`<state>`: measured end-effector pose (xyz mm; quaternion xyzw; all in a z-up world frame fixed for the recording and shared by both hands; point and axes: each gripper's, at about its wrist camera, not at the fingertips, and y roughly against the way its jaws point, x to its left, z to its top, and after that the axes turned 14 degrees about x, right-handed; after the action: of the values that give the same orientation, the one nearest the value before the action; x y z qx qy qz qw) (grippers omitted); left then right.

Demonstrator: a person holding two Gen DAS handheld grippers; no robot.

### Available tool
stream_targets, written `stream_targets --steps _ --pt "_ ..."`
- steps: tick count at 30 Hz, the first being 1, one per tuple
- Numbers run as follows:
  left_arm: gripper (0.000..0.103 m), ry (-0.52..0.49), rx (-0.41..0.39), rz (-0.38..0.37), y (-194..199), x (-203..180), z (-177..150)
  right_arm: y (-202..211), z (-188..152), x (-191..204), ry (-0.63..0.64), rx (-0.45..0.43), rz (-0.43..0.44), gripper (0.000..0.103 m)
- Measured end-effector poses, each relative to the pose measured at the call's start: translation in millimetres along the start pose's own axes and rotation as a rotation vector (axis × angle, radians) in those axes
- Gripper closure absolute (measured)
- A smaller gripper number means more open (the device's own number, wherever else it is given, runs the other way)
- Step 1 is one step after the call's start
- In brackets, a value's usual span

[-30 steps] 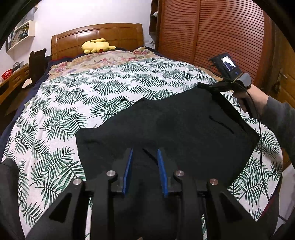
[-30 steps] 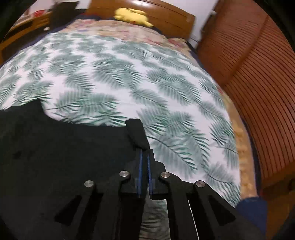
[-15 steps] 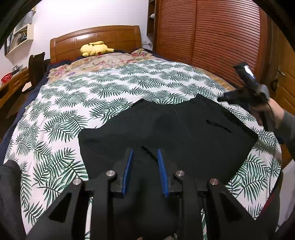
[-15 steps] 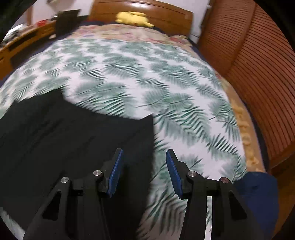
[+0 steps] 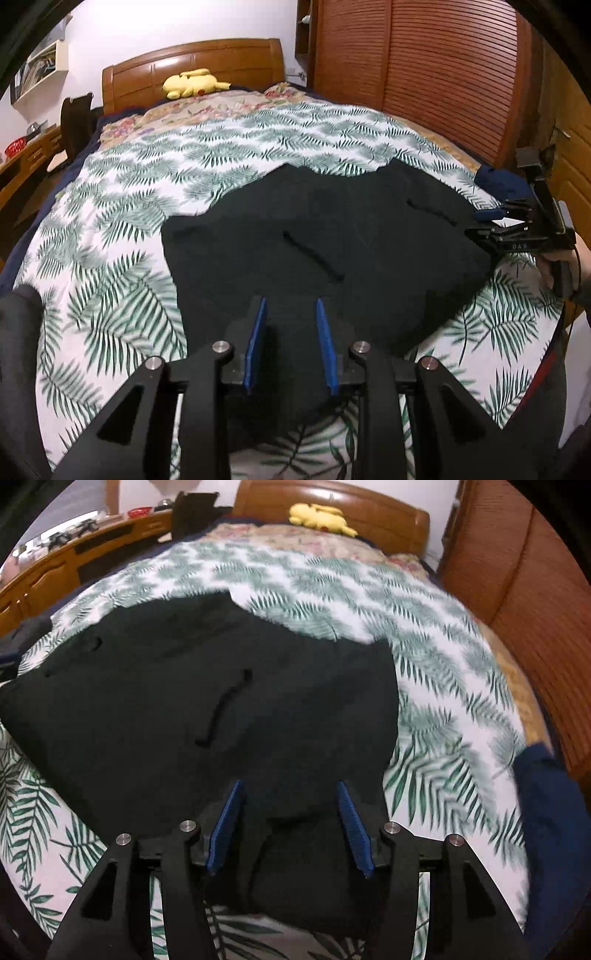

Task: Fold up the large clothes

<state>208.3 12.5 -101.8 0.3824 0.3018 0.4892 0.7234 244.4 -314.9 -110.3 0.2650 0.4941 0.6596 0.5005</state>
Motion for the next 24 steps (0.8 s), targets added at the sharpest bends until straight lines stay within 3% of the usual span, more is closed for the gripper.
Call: stream_targets --steps 3,12,21,24 --pt "0.077 0.015 0.022 0.014 -4 1 -11 8 -2 5 0.0 -0.037 -0.01 0.049" --pt "0.077 0.056 0.059 0.029 -17 9 -20 33 19 69 0.081 -0.146 0.115 0.048" --pt "0.074 0.061 0.089 0.071 -28 10 -24 -20 28 108 0.12 -0.048 0.176 0.047" --pt "0.073 0.077 0.09 0.079 -27 14 -25 -30 22 108 0.119 -0.068 0.179 0.047"
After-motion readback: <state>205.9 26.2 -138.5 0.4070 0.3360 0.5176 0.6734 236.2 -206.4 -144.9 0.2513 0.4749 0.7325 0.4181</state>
